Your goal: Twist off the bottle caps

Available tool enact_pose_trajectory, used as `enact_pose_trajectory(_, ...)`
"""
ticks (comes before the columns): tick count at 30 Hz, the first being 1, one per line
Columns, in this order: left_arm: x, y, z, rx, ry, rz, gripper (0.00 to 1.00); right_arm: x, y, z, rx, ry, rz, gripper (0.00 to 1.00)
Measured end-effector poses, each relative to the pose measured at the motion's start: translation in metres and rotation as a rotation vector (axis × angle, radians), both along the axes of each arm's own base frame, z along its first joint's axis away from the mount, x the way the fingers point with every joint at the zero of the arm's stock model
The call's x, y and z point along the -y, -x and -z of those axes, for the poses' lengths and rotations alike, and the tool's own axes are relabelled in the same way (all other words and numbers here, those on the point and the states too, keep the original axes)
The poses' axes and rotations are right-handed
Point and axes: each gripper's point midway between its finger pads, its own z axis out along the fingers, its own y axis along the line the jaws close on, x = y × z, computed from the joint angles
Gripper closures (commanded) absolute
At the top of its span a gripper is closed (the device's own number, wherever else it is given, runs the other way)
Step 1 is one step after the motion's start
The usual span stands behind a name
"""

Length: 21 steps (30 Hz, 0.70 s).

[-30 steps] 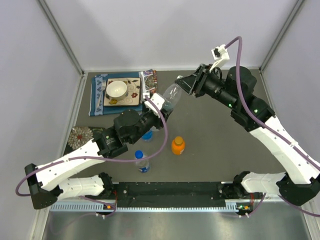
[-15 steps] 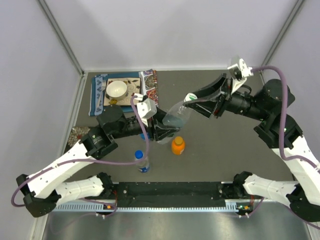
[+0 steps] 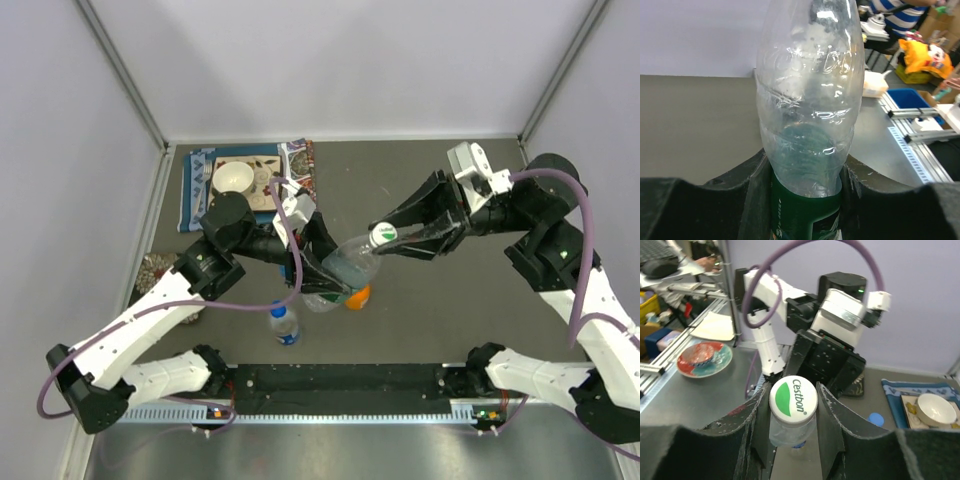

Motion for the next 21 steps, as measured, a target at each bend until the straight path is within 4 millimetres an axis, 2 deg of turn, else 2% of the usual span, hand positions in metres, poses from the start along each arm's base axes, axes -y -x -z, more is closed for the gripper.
enact_pose_trajectory(5,-0.001,0.013,0.003,-0.043,-0.010,0.115,0.77,0.001,0.015,0.005,0.054,0.014,-0.123,1.00)
enact_pose_trajectory(10,-0.004,0.019,0.007,-0.076,-0.031,0.176,0.77,0.001,0.020,0.010,0.076,0.023,-0.184,0.98)
enact_pose_trajectory(11,-0.005,0.020,0.007,-0.078,-0.033,0.181,0.77,0.001,0.020,0.011,0.076,0.024,-0.188,0.95)
enact_pose_trajectory(12,-0.005,0.020,0.007,-0.079,-0.034,0.183,0.77,0.001,0.021,0.011,0.076,0.024,-0.189,0.85)
enact_pose_trajectory(15,-0.005,0.019,0.007,-0.077,-0.033,0.179,0.76,0.001,0.019,0.010,0.071,0.023,-0.178,0.72)
enact_pose_trajectory(21,-0.004,0.010,0.007,-0.059,-0.024,0.121,0.75,-0.001,0.009,0.009,0.032,0.022,-0.120,0.49)
